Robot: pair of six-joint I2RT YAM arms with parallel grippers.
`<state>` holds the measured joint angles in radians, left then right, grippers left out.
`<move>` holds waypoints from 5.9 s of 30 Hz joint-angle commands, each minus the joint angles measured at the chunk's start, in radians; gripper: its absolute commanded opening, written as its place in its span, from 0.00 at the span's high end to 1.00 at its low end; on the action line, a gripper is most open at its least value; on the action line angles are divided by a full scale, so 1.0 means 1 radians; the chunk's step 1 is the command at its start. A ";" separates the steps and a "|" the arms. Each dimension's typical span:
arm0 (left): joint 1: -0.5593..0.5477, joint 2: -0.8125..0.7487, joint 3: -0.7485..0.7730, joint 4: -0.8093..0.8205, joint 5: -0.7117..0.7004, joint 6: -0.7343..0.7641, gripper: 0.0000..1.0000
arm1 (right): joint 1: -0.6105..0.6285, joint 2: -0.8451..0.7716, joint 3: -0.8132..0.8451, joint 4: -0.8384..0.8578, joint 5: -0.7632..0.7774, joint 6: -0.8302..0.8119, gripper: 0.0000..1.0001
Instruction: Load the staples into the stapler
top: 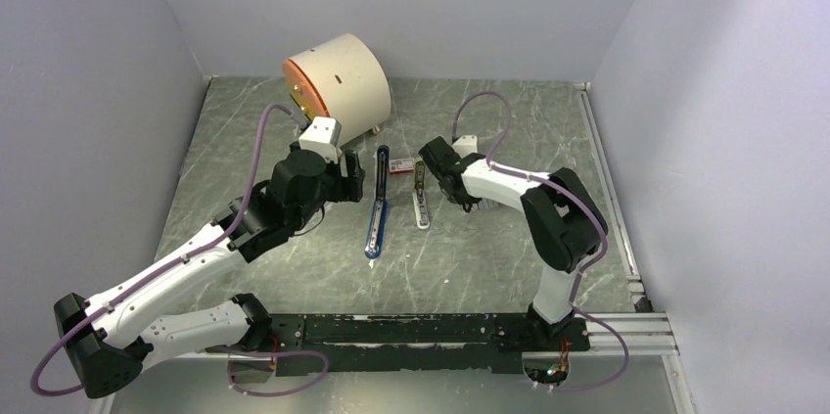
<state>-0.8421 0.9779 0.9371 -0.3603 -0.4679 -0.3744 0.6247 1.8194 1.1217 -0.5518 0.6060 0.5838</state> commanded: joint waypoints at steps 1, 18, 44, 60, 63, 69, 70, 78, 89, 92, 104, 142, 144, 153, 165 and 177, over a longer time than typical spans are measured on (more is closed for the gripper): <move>0.001 -0.015 0.003 -0.003 -0.014 -0.006 0.22 | -0.012 0.020 -0.010 0.000 0.006 0.025 0.71; 0.001 -0.018 0.004 -0.006 -0.017 -0.005 0.22 | -0.024 -0.058 -0.040 0.052 -0.068 0.015 0.82; 0.001 -0.019 0.005 0.002 -0.009 -0.004 0.22 | -0.046 -0.329 -0.230 0.142 -0.486 0.013 0.88; 0.001 -0.010 0.007 0.012 0.033 -0.008 0.22 | -0.028 -0.415 -0.510 0.484 -1.096 0.120 0.86; 0.000 -0.010 0.008 0.010 0.031 -0.009 0.23 | -0.028 -0.391 -0.526 0.520 -1.135 0.130 0.85; 0.000 -0.007 0.005 0.015 0.033 -0.008 0.23 | -0.020 -0.301 -0.538 0.575 -1.258 0.153 0.84; 0.000 -0.007 0.005 0.015 0.032 -0.008 0.23 | -0.017 -0.292 -0.541 0.581 -1.262 0.155 0.84; 0.000 -0.009 0.002 0.018 0.028 -0.010 0.23 | -0.013 -0.239 -0.525 0.504 -1.219 0.125 0.83; 0.001 -0.013 0.002 0.011 0.019 -0.009 0.22 | -0.016 -0.245 -0.523 0.460 -1.130 0.115 0.82; 0.000 -0.017 0.000 0.012 0.019 -0.009 0.22 | -0.016 -0.262 -0.516 0.430 -1.102 0.101 0.80; 0.000 -0.024 -0.001 0.006 0.019 -0.012 0.23 | -0.016 -0.308 -0.542 0.463 -1.064 0.100 0.65; 0.000 -0.126 -0.311 0.034 0.152 -0.415 0.09 | 0.427 -0.160 -0.148 -0.032 -0.321 0.209 0.55; 0.001 -0.120 -0.316 0.040 0.160 -0.415 0.08 | 0.427 -0.148 -0.144 -0.034 -0.326 0.215 0.55; 0.001 -0.116 -0.328 0.047 0.156 -0.419 0.07 | 0.432 -0.140 -0.150 -0.017 -0.335 0.228 0.58; 0.001 -0.076 -0.321 0.040 0.198 -0.403 0.13 | 0.431 -0.123 -0.160 0.004 -0.359 0.242 0.83; 0.001 -0.068 -0.338 0.219 0.440 -0.378 0.10 | 0.208 -0.437 -0.372 0.382 -0.640 0.205 0.83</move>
<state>-0.8421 0.9131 0.6052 -0.2573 -0.1505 -0.7666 0.9398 1.5032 0.8230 -0.3813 0.1459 0.7990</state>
